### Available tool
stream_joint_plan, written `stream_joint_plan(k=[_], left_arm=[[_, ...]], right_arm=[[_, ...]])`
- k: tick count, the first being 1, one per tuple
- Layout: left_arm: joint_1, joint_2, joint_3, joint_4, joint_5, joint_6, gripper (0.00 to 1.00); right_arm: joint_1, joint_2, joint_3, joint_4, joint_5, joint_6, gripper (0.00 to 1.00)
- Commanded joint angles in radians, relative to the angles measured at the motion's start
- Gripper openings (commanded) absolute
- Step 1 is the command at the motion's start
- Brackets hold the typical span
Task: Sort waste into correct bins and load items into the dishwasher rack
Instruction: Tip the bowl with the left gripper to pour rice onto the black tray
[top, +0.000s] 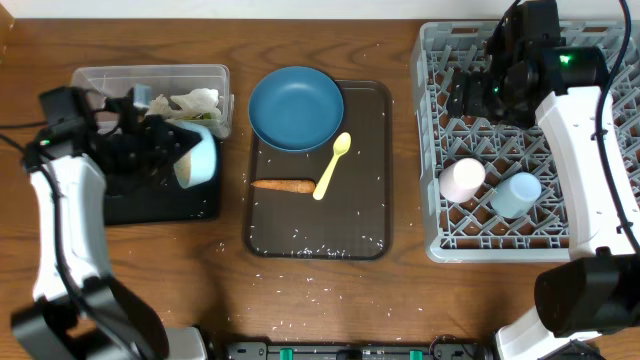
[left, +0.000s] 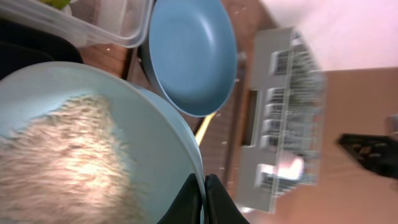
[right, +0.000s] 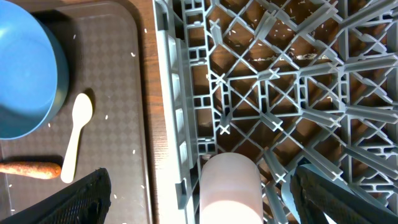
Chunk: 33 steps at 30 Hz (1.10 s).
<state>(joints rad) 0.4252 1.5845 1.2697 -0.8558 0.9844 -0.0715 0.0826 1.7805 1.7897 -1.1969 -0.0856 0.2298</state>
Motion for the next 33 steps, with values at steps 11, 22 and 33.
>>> stream_joint_plan(k=[11, 22, 33], left_arm=[[0.251, 0.283, -0.019, 0.007, 0.589, 0.164, 0.06], [0.339, 0.323, -0.019, -0.045, 0.589, 0.103, 0.06], [0.349, 0.323, -0.019, -0.118, 0.589, 0.066, 0.06]], right_arm=[[-0.003, -0.021, 0.014, -0.008, 0.007, -0.011, 0.92], [-0.003, -0.021, 0.014, -0.01, 0.006, -0.019, 0.92], [-0.003, -0.021, 0.014, -0.008, 0.007, -0.026, 0.93]])
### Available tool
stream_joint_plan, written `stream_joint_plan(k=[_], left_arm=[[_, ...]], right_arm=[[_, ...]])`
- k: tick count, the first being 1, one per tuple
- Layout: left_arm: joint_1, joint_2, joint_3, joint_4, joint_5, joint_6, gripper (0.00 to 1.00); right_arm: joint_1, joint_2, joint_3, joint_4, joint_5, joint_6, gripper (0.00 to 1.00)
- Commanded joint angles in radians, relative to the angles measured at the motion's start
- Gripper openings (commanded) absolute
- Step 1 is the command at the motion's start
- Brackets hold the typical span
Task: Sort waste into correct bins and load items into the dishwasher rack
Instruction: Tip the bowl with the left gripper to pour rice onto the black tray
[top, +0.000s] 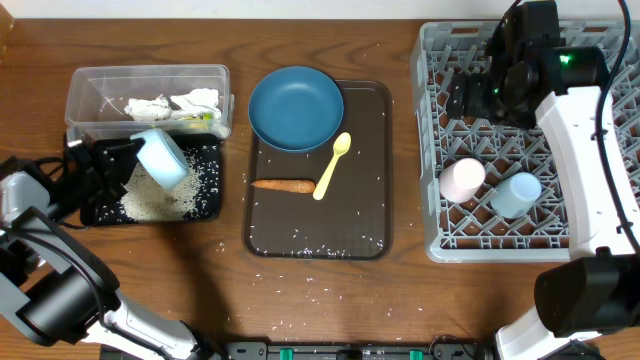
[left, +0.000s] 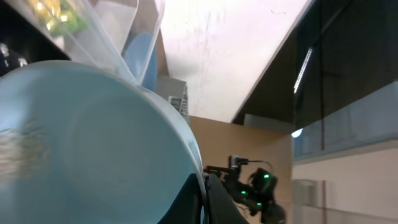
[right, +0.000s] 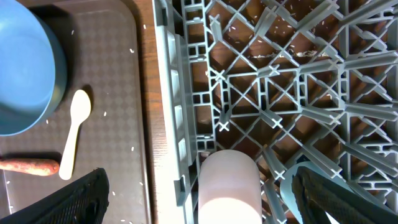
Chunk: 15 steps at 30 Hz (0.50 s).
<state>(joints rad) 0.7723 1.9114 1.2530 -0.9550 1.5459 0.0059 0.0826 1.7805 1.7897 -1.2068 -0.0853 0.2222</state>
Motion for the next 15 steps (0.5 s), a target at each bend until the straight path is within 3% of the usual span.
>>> stream_joint_plan(k=[1, 11, 13, 15], left_arm=[[0.002, -0.004, -0.003, -0.025, 0.027, -0.011, 0.06], [0.008, -0.014, -0.003, -0.027, 0.027, -0.078, 0.06], [0.011, -0.014, -0.003, 0.064, 0.026, -0.086, 0.06], [0.021, -0.005, -0.003, 0.156, 0.027, -0.208, 0.06]], right_arm=[[-0.003, -0.021, 0.014, 0.002, 0.006, -0.018, 0.93], [-0.003, -0.021, 0.014, 0.0, 0.006, -0.018, 0.93], [-0.003, -0.021, 0.014, 0.0, 0.007, -0.019, 0.93], [-0.003, -0.021, 0.014, 0.003, 0.007, -0.027, 0.94]])
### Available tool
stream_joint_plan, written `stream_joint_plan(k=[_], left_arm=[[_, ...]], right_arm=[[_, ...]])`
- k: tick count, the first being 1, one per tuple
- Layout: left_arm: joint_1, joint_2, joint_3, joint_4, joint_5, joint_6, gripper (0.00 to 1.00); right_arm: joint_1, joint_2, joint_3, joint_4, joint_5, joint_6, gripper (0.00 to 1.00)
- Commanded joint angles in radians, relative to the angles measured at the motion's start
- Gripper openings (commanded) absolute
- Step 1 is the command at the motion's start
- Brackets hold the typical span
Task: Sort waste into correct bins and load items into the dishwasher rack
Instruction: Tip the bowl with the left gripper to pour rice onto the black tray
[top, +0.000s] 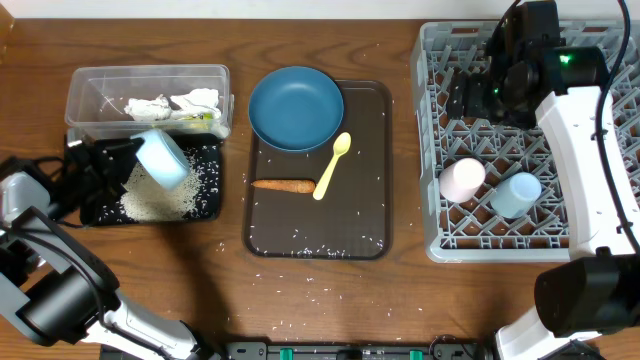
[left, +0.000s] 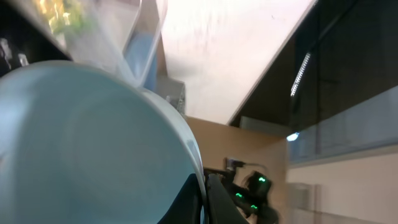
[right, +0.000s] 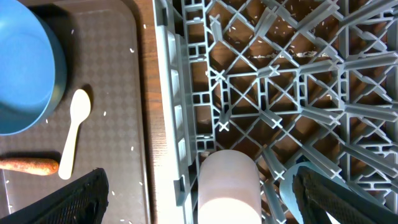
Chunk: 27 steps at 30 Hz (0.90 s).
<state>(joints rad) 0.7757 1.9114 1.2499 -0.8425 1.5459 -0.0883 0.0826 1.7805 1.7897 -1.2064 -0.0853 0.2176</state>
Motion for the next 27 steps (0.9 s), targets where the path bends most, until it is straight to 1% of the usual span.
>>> stream_joint_plan(k=[1, 2, 5, 6, 8, 13, 14, 17, 19, 21, 22, 24, 27], left_arm=[[0.019, -0.004, 0.0, 0.052, 0.027, -0.171, 0.06], [0.019, -0.006, 0.002, 0.051, 0.027, -0.192, 0.06], [0.012, -0.029, 0.001, 0.027, 0.027, -0.165, 0.06], [0.011, -0.032, 0.002, 0.047, 0.027, -0.168, 0.06], [0.011, -0.032, 0.002, 0.036, 0.027, -0.196, 0.06], [0.004, -0.036, 0.002, 0.018, 0.027, -0.182, 0.06], [-0.001, -0.042, 0.002, 0.0, 0.027, -0.166, 0.06], [-0.043, -0.101, 0.002, -0.088, 0.027, -0.06, 0.06], [-0.087, -0.164, 0.002, -0.098, 0.021, -0.026, 0.06], [-0.135, -0.236, 0.004, -0.094, -0.026, -0.024, 0.06], [-0.168, -0.284, 0.005, -0.092, -0.074, -0.024, 0.06], [-0.245, -0.38, 0.005, -0.092, -0.209, -0.026, 0.06], [-0.397, -0.5, 0.005, -0.091, -0.43, -0.045, 0.06]], right_arm=[[-0.003, -0.021, 0.014, 0.005, 0.007, -0.025, 0.94], [-0.003, -0.021, 0.014, 0.005, 0.007, -0.025, 0.94], [-0.003, -0.021, 0.014, 0.001, 0.007, -0.032, 0.94], [-0.003, -0.021, 0.014, 0.001, 0.007, -0.032, 0.94], [-0.003, -0.021, 0.014, 0.003, 0.007, -0.032, 0.94], [-0.003, -0.021, 0.014, 0.0, 0.007, -0.032, 0.94], [-0.003, -0.021, 0.014, 0.0, 0.007, -0.032, 0.94], [-0.003, -0.021, 0.014, 0.0, 0.007, -0.032, 0.94], [-0.003, -0.021, 0.014, 0.002, 0.007, -0.032, 0.94], [-0.003, -0.021, 0.014, 0.002, 0.007, -0.032, 0.95], [-0.003, -0.021, 0.014, 0.002, 0.007, -0.032, 0.95], [-0.003, -0.021, 0.014, 0.002, 0.007, -0.032, 0.95], [-0.003, -0.021, 0.014, 0.002, 0.007, -0.032, 0.95]])
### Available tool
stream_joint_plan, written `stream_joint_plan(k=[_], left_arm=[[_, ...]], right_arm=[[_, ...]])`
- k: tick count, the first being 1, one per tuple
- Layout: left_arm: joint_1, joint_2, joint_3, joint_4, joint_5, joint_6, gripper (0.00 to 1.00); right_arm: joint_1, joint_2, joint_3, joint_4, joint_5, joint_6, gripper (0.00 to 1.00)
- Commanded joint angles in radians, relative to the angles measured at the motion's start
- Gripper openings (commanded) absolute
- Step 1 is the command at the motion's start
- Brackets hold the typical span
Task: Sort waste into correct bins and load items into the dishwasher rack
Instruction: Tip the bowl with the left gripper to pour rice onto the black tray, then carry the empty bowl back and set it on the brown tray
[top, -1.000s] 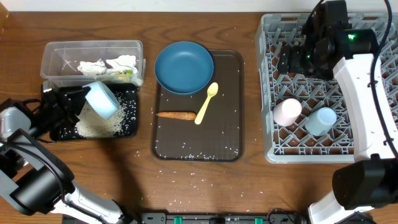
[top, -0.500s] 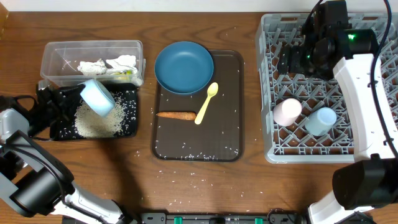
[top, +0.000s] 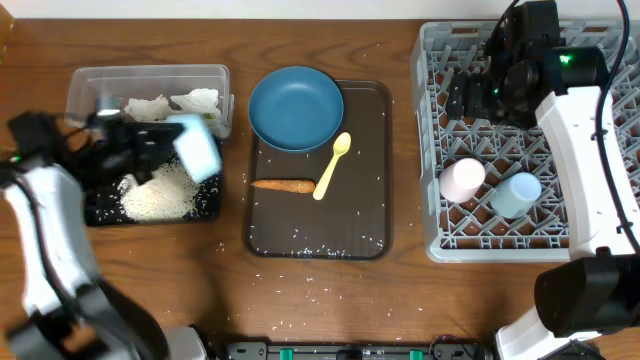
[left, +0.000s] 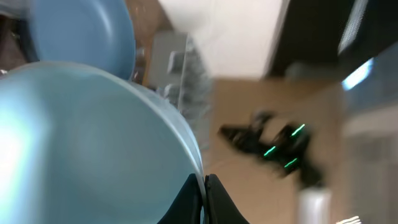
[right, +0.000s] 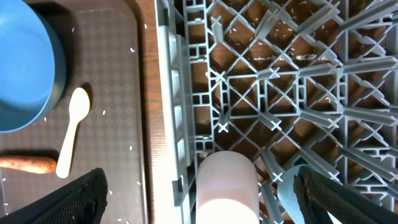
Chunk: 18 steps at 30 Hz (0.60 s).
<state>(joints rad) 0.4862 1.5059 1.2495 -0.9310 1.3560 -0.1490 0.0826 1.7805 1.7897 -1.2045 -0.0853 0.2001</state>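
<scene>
My left gripper (top: 176, 148) is shut on the rim of a light blue bowl (top: 198, 150), which hangs over the right end of the black bin (top: 100, 212). In the left wrist view the bowl (left: 93, 143) fills the left side and its inside looks bare; the fingers (left: 214, 198) pinch its edge. A heap of rice (top: 158, 195) lies in the bin. My right gripper (top: 468, 95) is open over the grey dishwasher rack (top: 432, 150), its fingers (right: 84, 196) spread wide above a pink cup (right: 227, 186).
A clear box (top: 90, 78) behind the bin holds crumpled paper. The brown tray (top: 370, 220) carries a blue plate (top: 296, 108), a yellow spoon (top: 333, 165) and a carrot (top: 283, 184). A light blue cup (top: 515, 193) lies beside the pink cup in the rack. Rice grains are scattered about.
My left gripper has moved to the right with the bowl, from over the bin's middle to its right end. The right arm has not moved.
The bowl first hung at the bin's right side with rice in it. Then it was tipped over the bin's middle, with the rice lying in the bin. It stayed tipped there, and now it is back over the bin's right end. The right gripper stayed open over the rack.
</scene>
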Motion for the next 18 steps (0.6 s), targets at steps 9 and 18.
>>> stream_joint_plan(k=[9, 18], left_arm=[[-0.752, -0.161, 0.003, 0.065, -0.94, -0.023, 0.06], [-1.146, 0.148, 0.003, 0.236, -1.233, -0.157, 0.06]], right_arm=[[-0.003, -0.021, 0.014, 0.001, 0.011, -0.023, 0.95], [-0.003, -0.021, 0.014, 0.002, 0.014, -0.023, 0.95]])
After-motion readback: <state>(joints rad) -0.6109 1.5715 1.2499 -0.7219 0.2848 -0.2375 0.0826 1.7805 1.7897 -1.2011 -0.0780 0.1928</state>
